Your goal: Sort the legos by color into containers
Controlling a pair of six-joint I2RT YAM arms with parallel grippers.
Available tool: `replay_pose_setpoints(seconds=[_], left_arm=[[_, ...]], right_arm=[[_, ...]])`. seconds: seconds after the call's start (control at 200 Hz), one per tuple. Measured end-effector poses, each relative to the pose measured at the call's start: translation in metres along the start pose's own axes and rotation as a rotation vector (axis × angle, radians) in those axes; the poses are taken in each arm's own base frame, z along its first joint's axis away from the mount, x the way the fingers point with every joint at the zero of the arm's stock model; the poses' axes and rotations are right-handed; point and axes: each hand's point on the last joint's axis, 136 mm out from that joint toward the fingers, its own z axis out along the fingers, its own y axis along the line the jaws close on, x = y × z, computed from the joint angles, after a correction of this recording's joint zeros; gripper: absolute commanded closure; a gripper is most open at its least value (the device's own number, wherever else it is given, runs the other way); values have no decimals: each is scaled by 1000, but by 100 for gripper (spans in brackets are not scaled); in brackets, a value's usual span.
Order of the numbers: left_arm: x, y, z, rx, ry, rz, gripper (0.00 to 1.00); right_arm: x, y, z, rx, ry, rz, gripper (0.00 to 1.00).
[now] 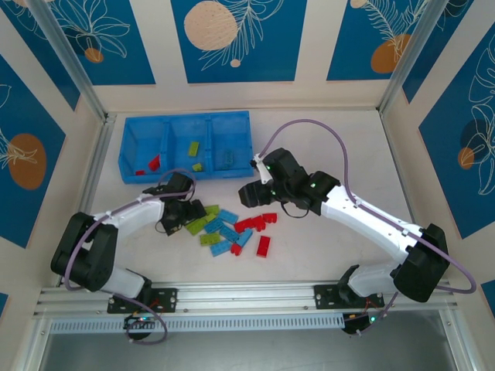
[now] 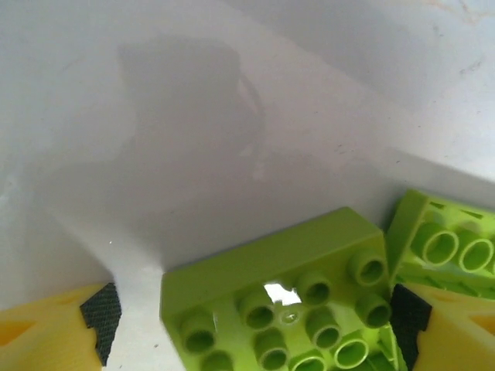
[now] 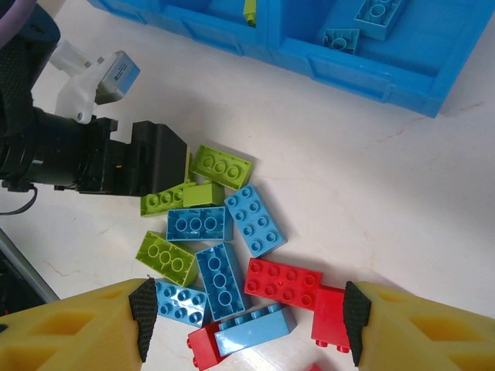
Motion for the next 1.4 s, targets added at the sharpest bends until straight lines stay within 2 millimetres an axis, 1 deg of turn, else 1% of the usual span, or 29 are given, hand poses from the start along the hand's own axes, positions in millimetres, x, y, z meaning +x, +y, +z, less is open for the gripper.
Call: replay_pose_setpoints(seconds=[0.05,0.13,0.26,0.365,0.44,0.64,0.71,0.795,0.86,0.935,1.015,1.08,1.145,1.19,1.24,1.275,1.35,1.38,1.4], left_arm=[[-2,-1,1,-6,-5,2,27],[-2,5,3,-39,-9,9,36],[-1,13,2,-65,-13,11,42],[3,20,-2,-74,-16,28,55],[5,21,-4,-70,-16,36,63],[8,12,-7,-24,9,75,84],[7,3,-14,14,9,89,86],[-3,-12,-32,70,-30,114,85],[-19,-28,-54,113,-99,133,83],[-46,-48,-82,145,-203,159,82],[-83,-68,-110,150,-320,175,80],[-116,-85,-123,138,-392,184,80],[-151,-98,-125,116,-443,175,78],[-174,-103,-119,98,-455,161,76],[-196,-105,-110,81,-460,147,71],[-208,-106,-102,67,-457,137,62],[-227,-106,-88,41,-451,129,38],[-232,-106,-85,34,-451,126,31],[-235,-106,-83,29,-451,132,28]], right_arm=[[1,1,0,0,1,-3,33],[1,2,0,5,1,-8,33],[3,4,0,9,6,-16,33],[3,7,1,9,11,-23,33],[3,8,2,12,13,-26,33],[2,9,1,21,14,-30,33],[3,9,1,23,18,-31,33],[4,9,1,25,19,-34,33],[4,10,1,24,20,-35,33],[4,10,1,25,19,-35,33],[3,9,1,31,16,-35,33],[3,8,1,38,14,-34,33],[2,6,1,46,11,-30,33],[3,5,1,52,11,-28,33],[3,3,0,63,13,-24,33],[4,1,-1,71,14,-19,32],[3,-2,-6,89,2,-6,30],[3,-4,-9,99,-7,1,27],[2,-5,-12,106,-13,12,26]])
